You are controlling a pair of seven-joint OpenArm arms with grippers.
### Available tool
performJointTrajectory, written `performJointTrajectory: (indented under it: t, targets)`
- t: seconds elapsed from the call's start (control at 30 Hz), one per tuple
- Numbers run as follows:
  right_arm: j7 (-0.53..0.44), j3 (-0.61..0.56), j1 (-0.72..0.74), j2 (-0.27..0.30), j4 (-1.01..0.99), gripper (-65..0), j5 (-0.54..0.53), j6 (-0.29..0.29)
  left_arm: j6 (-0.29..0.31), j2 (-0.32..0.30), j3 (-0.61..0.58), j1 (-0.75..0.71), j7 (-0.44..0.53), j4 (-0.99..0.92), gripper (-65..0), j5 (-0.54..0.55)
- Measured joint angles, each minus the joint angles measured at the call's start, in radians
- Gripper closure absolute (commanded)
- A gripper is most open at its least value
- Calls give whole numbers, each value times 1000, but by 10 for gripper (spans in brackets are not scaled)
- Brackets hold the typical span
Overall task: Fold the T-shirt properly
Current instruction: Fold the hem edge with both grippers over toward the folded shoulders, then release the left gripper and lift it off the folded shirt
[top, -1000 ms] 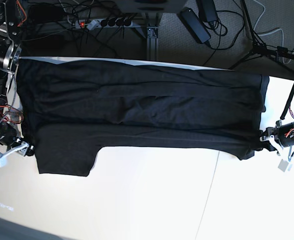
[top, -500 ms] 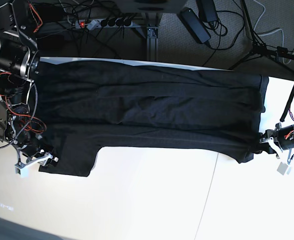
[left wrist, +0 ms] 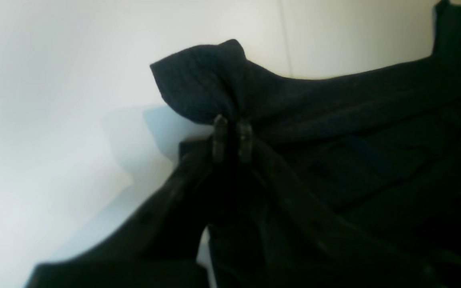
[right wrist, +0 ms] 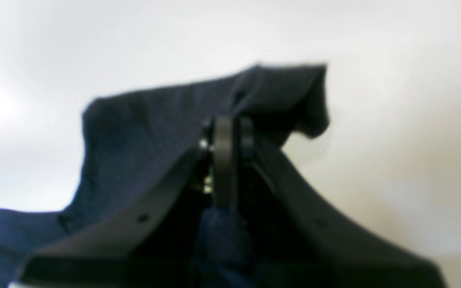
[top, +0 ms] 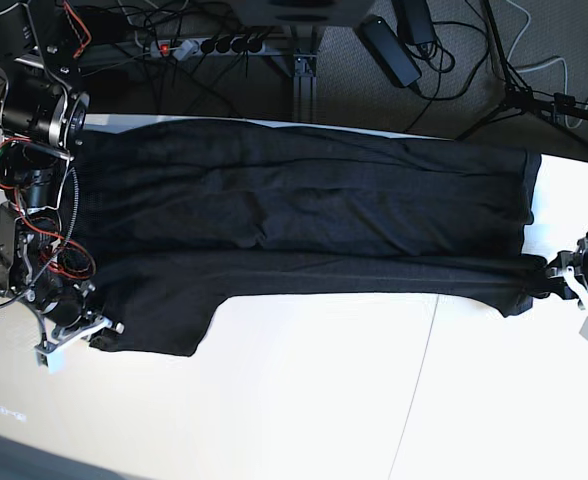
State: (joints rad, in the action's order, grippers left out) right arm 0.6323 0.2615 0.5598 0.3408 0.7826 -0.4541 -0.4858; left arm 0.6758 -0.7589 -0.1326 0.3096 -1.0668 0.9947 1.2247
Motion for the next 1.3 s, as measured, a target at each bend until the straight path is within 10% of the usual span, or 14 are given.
performJointTrajectory:
  t: [0.43,1.3]
  targets:
    - [257,-5,-144,108,303,0,-286,0,0,-6,0,-100,-46,58,0,58]
    - [290,196,-779,206,935,0,-379,0,0,-84,-1,-171,-24,190,0,-21]
